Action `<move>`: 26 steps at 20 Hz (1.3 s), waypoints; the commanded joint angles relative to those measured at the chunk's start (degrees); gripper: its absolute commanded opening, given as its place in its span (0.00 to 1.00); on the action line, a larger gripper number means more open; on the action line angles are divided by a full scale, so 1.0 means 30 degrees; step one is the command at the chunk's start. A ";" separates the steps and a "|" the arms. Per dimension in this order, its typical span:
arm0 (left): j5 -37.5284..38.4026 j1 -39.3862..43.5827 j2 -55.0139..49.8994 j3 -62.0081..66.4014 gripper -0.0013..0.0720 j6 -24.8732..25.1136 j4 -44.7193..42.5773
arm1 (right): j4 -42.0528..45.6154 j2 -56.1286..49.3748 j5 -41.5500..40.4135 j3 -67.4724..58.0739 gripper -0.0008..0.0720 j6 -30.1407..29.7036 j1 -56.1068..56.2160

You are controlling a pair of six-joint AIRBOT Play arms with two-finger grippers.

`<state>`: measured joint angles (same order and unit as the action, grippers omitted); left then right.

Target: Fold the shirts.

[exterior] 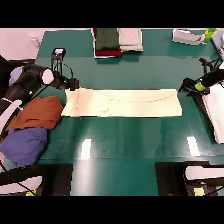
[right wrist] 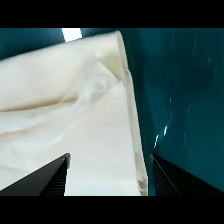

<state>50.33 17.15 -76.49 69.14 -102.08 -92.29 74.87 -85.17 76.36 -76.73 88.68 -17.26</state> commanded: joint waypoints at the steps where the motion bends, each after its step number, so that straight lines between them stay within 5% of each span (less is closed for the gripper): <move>1: 0.0372 0.0007 -0.0007 0.0022 0.07 0.0510 0.1486 | 0.0029 -0.0036 -0.0044 0.1443 0.83 -0.0277 -0.0663; 7: -0.0080 0.0991 -0.0335 0.0015 0.05 0.1435 0.3424 | -0.0117 -0.1115 -0.1778 0.3453 0.82 -0.0226 0.0772; 10: -0.0066 0.1902 -0.0736 0.0022 0.05 0.1545 0.3453 | -0.0080 -0.1173 -0.2463 0.3279 0.72 -0.0073 0.1865; 14: -0.0488 0.3118 -0.1588 0.0029 0.05 0.1559 0.4182 | 0.0117 -0.1086 -0.2237 0.3177 0.04 -0.0109 0.2193; 20: -0.1056 0.5202 -0.4605 0.3235 0.05 0.1792 0.4852 | 0.0423 0.2841 0.0080 0.2878 0.04 -0.0240 0.2259; 26: -0.1020 0.6972 -0.8881 0.7555 0.05 0.3854 0.8167 | 0.0386 0.5435 0.2586 -0.1559 0.04 0.0940 0.4481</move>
<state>47.18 35.70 -97.71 86.72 -93.06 -72.47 76.07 -71.88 80.75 -75.75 89.41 -6.94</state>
